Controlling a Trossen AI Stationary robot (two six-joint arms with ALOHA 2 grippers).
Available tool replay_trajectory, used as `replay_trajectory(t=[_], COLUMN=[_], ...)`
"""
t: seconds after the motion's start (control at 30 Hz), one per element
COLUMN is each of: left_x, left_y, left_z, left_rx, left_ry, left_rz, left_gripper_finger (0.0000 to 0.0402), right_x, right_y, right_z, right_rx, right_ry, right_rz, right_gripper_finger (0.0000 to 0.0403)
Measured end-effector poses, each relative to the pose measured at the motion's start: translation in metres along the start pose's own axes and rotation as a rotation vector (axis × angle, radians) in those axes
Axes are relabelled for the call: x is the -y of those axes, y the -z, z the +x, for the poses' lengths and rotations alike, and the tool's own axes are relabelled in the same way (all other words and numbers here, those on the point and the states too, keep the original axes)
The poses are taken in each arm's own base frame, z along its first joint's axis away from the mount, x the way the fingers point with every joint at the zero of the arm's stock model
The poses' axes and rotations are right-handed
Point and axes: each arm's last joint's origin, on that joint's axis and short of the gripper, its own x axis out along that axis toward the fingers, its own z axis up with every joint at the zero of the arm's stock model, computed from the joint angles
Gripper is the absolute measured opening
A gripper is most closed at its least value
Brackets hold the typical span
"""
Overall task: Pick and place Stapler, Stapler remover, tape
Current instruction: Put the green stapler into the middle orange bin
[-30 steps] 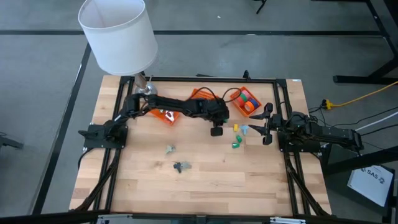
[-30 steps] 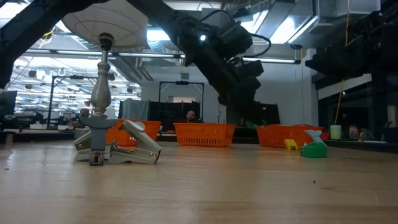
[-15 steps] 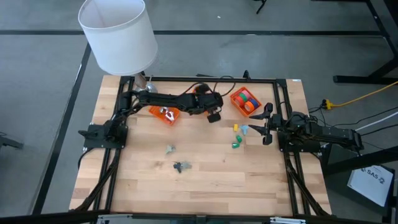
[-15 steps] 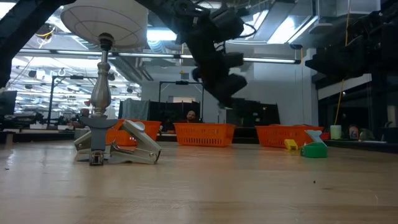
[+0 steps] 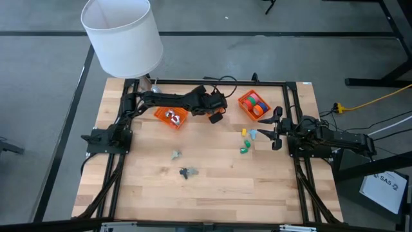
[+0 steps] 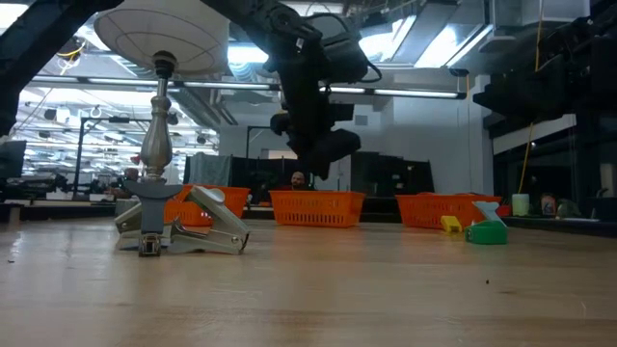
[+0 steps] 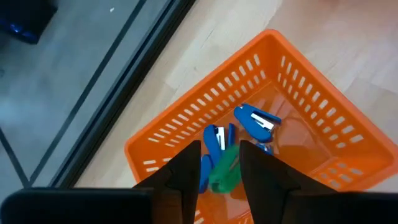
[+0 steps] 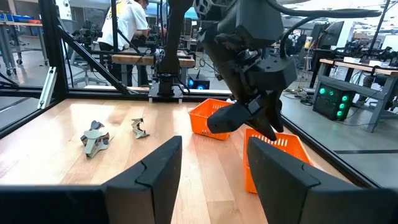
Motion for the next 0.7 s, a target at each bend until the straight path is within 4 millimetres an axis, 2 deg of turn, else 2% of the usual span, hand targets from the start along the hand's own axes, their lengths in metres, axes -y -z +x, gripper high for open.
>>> replay_trajectory(t=[0.2, 0.37, 0.5, 0.7], left_x=[0.002, 0.013, 0.035, 0.078], left_y=[0.000, -0.002, -0.006, -0.005], left_z=[-0.001, -0.007, -0.021, -0.052], left_rx=[0.003, 0.051, 0.148, 0.297], left_ry=[0.003, 0.015, 0.075, 0.256], left_rz=[-0.024, 0.004, 0.075, 0.240], left_gripper_finger=[0.0115, 0.0115, 0.0116, 0.0112], right_x=[0.000, 0.000, 0.000, 0.000], right_y=[0.000, 0.000, 0.000, 0.000], right_z=[0.000, 0.000, 0.000, 0.000], right_rx=[0.000, 0.000, 0.000, 0.000], right_ry=[0.000, 0.000, 0.000, 0.000], right_rz=[0.000, 0.000, 0.000, 0.000], right_gripper_finger=[0.0188, 0.0188, 0.0188, 0.0188])
